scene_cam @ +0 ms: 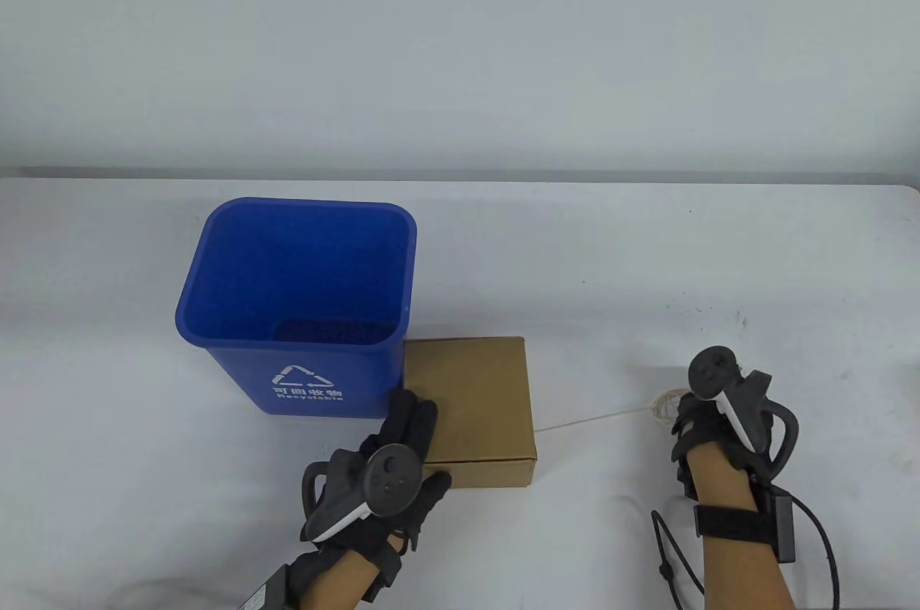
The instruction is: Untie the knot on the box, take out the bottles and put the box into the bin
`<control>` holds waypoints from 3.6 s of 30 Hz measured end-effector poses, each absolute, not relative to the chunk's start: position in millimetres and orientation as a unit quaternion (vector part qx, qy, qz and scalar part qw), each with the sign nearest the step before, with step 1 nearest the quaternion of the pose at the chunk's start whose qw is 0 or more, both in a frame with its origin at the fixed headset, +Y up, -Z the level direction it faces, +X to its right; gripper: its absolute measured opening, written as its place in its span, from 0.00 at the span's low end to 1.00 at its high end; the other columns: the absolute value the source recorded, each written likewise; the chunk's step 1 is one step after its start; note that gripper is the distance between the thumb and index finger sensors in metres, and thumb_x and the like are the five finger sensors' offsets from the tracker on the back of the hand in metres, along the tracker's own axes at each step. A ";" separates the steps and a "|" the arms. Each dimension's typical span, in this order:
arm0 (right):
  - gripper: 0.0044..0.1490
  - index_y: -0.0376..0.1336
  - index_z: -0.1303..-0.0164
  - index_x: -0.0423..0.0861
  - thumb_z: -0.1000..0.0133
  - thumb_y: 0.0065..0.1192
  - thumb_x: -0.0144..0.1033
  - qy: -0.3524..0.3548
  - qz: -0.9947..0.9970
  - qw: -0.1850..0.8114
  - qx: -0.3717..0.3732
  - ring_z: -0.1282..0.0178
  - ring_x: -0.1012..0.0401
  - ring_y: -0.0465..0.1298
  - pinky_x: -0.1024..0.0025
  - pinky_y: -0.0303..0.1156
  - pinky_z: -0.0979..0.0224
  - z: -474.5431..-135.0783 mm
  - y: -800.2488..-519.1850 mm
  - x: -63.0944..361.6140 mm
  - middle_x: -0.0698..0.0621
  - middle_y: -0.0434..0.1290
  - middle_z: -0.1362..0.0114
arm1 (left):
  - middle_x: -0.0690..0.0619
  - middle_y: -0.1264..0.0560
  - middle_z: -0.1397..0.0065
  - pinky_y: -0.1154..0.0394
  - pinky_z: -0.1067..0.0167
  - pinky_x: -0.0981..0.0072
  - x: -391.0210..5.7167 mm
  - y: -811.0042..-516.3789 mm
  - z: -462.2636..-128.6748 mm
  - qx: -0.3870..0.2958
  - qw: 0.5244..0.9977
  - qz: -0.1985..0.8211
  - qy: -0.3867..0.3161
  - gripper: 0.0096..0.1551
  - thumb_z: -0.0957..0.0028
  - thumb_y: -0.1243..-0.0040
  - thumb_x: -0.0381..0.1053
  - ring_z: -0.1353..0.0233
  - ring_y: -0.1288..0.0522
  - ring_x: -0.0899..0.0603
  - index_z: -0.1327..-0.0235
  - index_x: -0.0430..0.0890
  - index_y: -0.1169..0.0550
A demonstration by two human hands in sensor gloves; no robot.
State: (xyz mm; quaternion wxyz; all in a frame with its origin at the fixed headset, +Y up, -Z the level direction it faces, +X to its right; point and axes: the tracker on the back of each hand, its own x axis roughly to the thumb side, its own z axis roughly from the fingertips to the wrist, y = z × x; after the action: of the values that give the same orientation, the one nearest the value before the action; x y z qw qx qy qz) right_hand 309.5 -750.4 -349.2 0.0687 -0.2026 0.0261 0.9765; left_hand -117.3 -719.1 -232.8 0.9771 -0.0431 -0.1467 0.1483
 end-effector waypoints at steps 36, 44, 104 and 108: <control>0.23 0.67 0.48 0.42 0.49 0.64 0.41 0.079 0.984 -0.065 0.147 0.43 0.45 0.73 0.44 0.68 0.39 -328.6 -758.6 144.7 0.44 0.73 0.42 | 0.45 0.67 0.18 0.30 0.37 0.35 -117.0 -723.9 -234.1 -0.054 0.976 0.146 -0.153 0.57 0.49 0.43 0.66 0.29 0.30 0.25 0.22 0.54 0.62; 0.23 0.68 0.49 0.42 0.48 0.64 0.41 0.077 0.991 -0.032 0.101 0.43 0.45 0.72 0.44 0.67 0.38 -335.7 -759.8 170.5 0.44 0.73 0.42 | 0.45 0.67 0.18 0.30 0.37 0.35 -117.4 -724.0 -234.4 -0.056 0.976 0.147 -0.152 0.57 0.49 0.43 0.66 0.29 0.30 0.25 0.22 0.54 0.62; 0.36 0.60 0.30 0.41 0.46 0.64 0.43 0.088 0.956 0.253 0.118 0.23 0.34 0.54 0.30 0.50 0.29 -329.6 -716.6 241.8 0.41 0.57 0.24 | 0.44 0.67 0.18 0.31 0.36 0.35 -116.3 -722.8 -233.4 -0.068 0.977 0.144 -0.145 0.58 0.49 0.43 0.66 0.29 0.30 0.25 0.22 0.52 0.62; 0.46 0.57 0.28 0.41 0.50 0.71 0.51 0.205 0.932 0.200 0.222 0.22 0.33 0.47 0.28 0.45 0.28 -317.4 -747.8 168.3 0.39 0.48 0.19 | 0.44 0.67 0.18 0.31 0.36 0.35 -117.4 -722.8 -233.5 -0.066 0.976 0.144 -0.147 0.58 0.49 0.43 0.66 0.29 0.30 0.25 0.22 0.52 0.62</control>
State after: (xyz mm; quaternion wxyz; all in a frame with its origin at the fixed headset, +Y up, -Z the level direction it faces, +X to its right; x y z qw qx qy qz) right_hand 168.3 -747.8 -317.4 0.1997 0.2217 0.2053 0.9321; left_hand -117.4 -722.8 -233.5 0.9764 -0.0662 -0.1465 0.1445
